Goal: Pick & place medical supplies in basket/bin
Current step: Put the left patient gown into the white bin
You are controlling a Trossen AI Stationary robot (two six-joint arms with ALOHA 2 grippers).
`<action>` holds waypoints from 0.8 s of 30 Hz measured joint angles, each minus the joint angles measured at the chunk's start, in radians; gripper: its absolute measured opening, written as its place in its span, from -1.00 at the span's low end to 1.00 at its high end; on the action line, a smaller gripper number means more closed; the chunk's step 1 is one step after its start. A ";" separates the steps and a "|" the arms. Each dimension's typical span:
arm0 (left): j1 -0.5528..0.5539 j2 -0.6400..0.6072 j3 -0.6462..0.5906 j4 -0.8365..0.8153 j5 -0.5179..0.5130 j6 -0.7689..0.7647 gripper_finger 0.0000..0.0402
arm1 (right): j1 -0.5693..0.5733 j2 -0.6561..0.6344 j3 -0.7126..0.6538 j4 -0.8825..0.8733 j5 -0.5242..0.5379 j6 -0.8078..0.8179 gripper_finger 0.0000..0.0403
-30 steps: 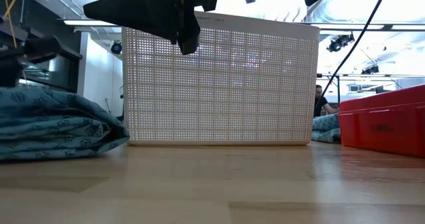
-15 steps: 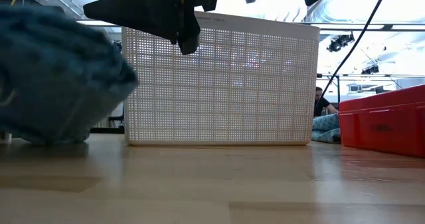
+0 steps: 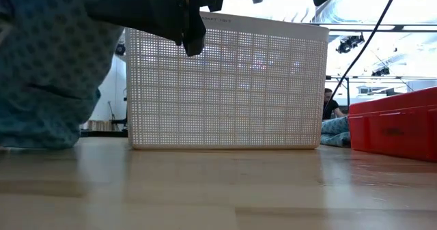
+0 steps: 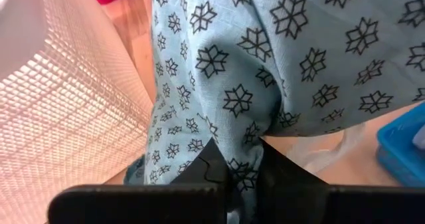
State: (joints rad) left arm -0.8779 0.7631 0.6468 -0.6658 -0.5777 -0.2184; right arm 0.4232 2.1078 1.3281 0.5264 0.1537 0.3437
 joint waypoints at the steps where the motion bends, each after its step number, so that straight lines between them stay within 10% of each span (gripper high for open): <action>1: -0.004 -0.006 0.000 0.001 0.000 0.000 -0.94 | 0.000 0.000 0.000 0.000 0.000 0.000 0.36; 24: -0.010 -0.050 0.050 0.039 -0.026 0.039 -0.94 | 0.000 0.000 0.000 0.000 0.000 0.000 0.36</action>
State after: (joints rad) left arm -0.8879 0.7127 0.6970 -0.6272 -0.6036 -0.1799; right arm 0.4236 2.1078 1.3281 0.5266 0.1539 0.3435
